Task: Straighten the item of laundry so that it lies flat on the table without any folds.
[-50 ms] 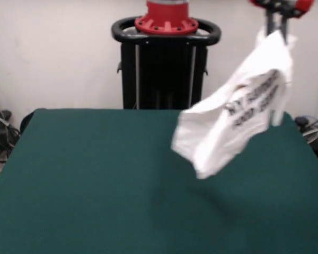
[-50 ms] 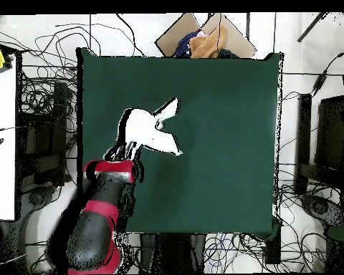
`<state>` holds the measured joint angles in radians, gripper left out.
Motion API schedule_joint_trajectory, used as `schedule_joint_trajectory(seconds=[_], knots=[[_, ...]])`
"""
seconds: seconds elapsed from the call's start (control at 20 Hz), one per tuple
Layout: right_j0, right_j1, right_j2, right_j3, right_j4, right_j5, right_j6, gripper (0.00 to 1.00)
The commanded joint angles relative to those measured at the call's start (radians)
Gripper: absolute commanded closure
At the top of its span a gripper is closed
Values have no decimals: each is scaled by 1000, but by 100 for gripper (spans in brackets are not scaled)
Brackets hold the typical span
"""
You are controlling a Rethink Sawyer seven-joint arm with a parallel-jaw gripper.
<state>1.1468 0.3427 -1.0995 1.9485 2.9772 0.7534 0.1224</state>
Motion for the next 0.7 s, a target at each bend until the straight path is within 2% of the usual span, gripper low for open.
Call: schedule_joint_trajectory(seconds=[0.05,0.1,0.15,0.3,0.45,0.7], knots=[[-80,228,132,-130,35,91,236,100],[-96,169,202,-113,20,117,174,100],[-103,150,234,-99,10,147,144,100],[-119,167,229,-86,-15,221,166,100],[-121,184,219,-88,-13,237,173,100],[-147,151,220,-60,-68,291,161,100]])
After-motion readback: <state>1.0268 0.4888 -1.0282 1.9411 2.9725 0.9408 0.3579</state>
